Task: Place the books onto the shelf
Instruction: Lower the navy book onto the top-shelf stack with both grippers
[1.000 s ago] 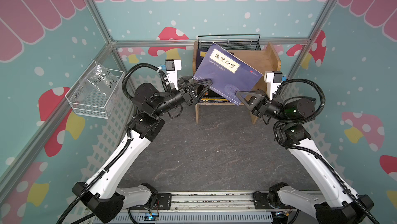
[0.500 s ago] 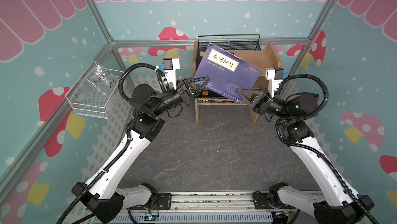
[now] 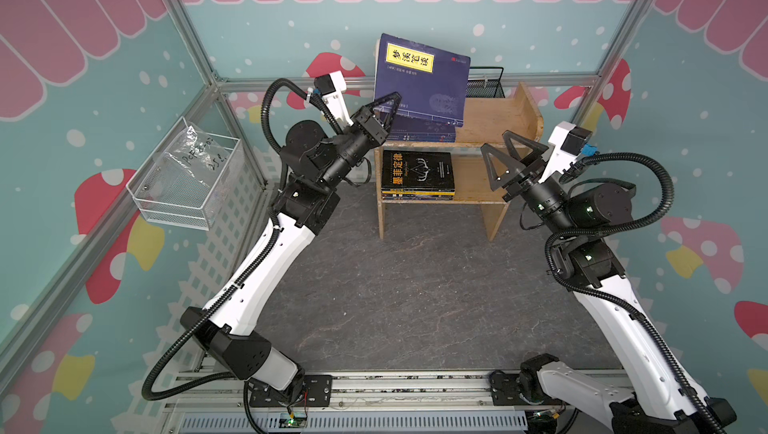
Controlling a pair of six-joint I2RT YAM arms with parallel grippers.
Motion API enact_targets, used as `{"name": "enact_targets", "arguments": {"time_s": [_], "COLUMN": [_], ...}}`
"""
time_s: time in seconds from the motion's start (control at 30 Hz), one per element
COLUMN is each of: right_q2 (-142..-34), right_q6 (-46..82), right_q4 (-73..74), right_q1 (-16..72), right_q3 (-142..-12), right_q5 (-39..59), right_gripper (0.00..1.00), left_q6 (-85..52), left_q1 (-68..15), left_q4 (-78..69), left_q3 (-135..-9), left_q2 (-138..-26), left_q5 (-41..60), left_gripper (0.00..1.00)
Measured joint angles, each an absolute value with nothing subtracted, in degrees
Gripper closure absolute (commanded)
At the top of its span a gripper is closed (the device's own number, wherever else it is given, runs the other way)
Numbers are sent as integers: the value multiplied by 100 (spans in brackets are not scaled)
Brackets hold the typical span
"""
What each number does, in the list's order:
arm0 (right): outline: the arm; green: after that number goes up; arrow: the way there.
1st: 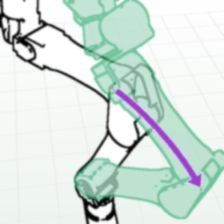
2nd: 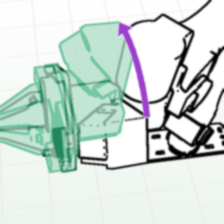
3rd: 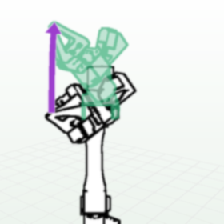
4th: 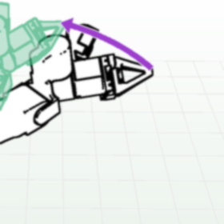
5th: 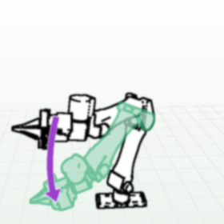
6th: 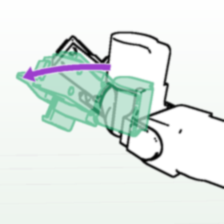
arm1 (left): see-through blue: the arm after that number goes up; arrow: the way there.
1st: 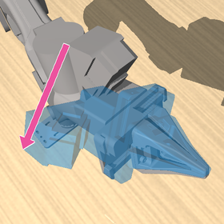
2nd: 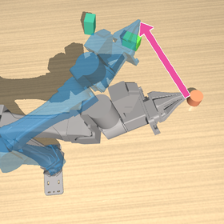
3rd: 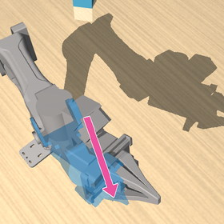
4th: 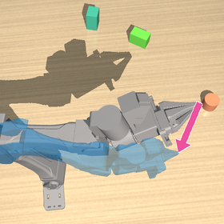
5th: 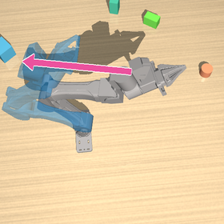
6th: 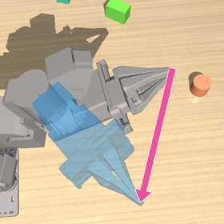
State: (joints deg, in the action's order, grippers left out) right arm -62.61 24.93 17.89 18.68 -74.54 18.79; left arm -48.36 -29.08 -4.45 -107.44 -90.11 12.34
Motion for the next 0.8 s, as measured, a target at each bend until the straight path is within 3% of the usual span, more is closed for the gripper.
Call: {"name": "enact_targets", "arguments": {"time_s": [0.27, 0.8], "right_q2": [-7201, -8294], "right_q6": [1756, 1678], "right_q4": [1813, 2202], "right_q1": [1885, 1885], "right_q3": [-7830, -8416], "right_q5": [1225, 932], "right_gripper": [26, 40], "left_q6": [-5057, -5625], "left_q1": [-2893, -2617], "left_q4": [419, 982], "left_q3": [-11587, -12005], "left_q2": [-9743, -10372], "left_q5": [690, 753], "left_gripper": [100, 100]}}
